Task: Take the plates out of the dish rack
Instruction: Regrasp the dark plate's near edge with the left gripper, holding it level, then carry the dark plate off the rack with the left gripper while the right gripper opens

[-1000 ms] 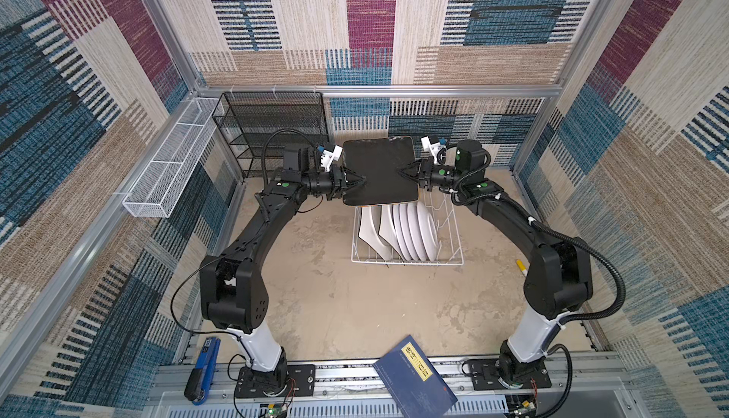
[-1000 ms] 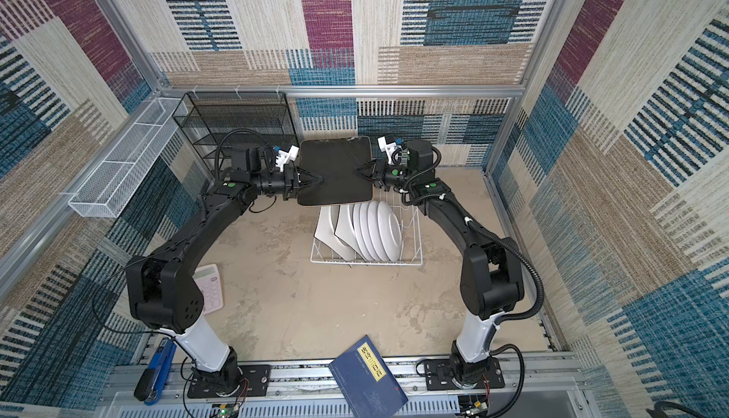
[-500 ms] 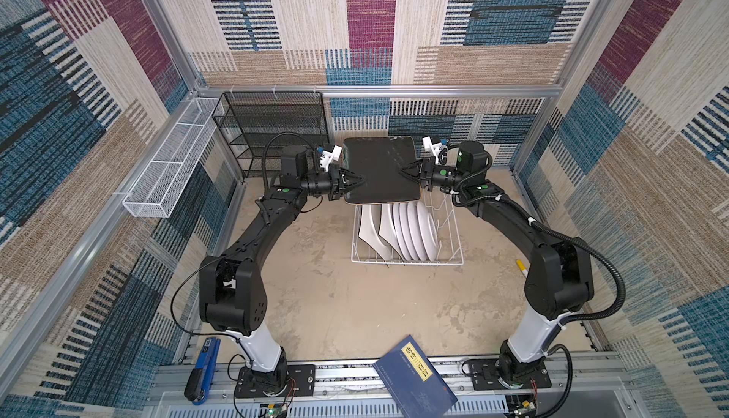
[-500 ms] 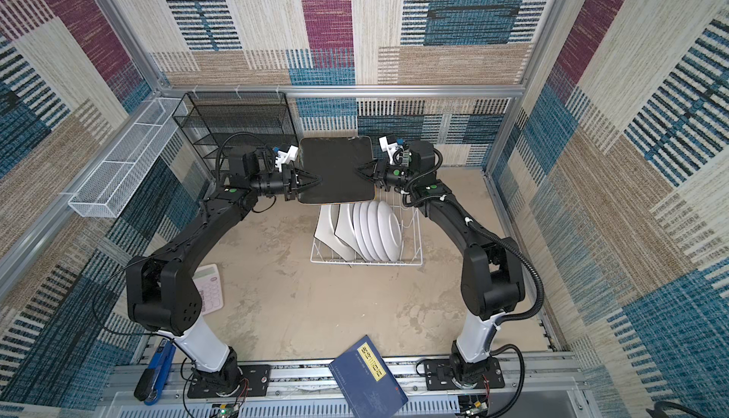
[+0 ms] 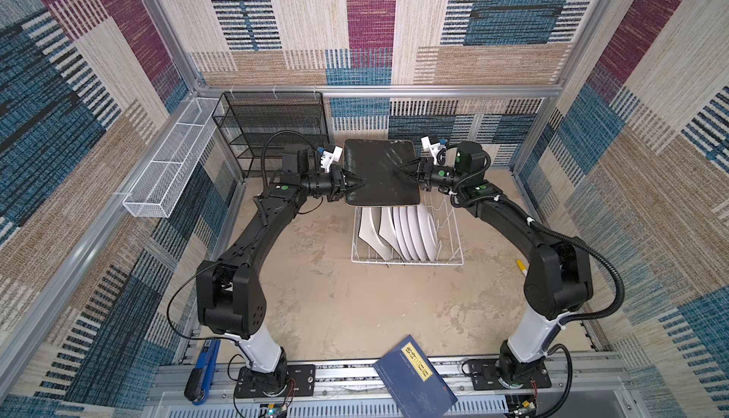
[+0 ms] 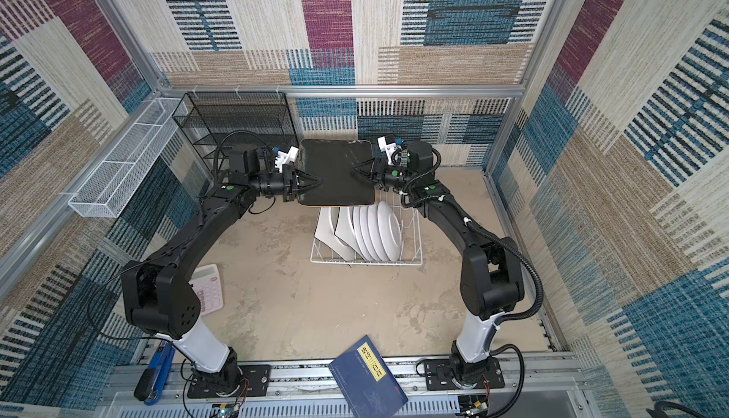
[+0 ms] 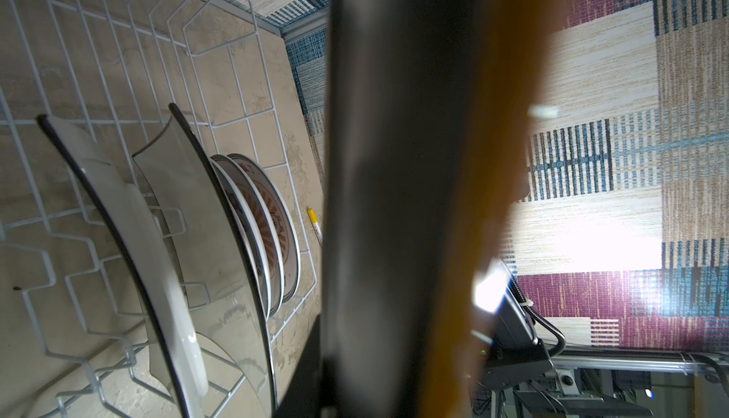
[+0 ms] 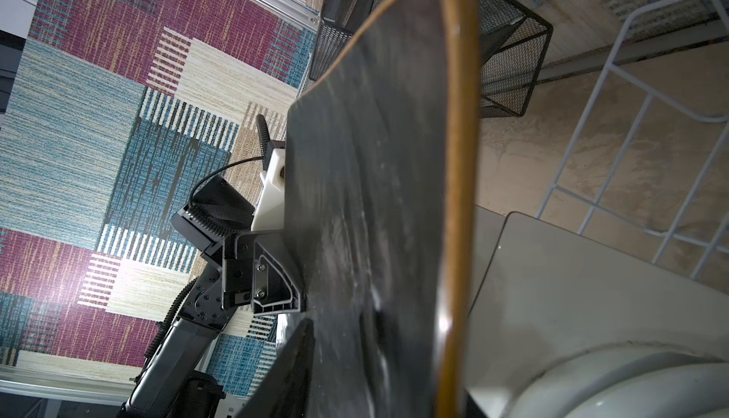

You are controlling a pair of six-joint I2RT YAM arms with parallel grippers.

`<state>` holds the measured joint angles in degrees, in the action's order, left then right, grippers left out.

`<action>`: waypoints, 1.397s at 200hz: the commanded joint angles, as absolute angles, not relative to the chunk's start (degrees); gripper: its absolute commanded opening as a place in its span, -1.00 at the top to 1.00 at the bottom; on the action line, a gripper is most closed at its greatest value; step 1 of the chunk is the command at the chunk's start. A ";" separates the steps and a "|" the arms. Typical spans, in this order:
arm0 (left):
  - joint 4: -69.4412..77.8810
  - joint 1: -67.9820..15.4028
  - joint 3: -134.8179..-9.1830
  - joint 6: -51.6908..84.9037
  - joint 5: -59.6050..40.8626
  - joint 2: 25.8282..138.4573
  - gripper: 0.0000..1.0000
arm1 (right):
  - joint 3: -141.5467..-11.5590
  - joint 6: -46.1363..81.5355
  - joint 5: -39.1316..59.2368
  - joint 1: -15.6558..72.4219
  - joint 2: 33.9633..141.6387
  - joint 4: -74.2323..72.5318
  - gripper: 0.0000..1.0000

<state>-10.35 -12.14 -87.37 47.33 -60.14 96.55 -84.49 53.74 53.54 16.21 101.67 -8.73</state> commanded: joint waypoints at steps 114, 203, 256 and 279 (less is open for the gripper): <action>-33.31 -10.04 -102.10 28.16 -55.02 92.29 1.00 | -85.85 27.95 40.42 13.97 91.49 5.91 -0.98; -56.09 -3.43 -111.49 15.26 -42.17 88.71 1.00 | -82.55 5.46 27.11 18.75 82.80 11.34 -0.98; -67.06 0.38 -115.10 9.76 -34.40 89.26 1.00 | -79.81 1.13 27.11 22.48 81.30 7.56 -0.98; -69.61 1.35 -114.65 7.78 -29.23 89.15 1.00 | -78.96 -2.89 25.10 24.72 80.22 7.26 -0.98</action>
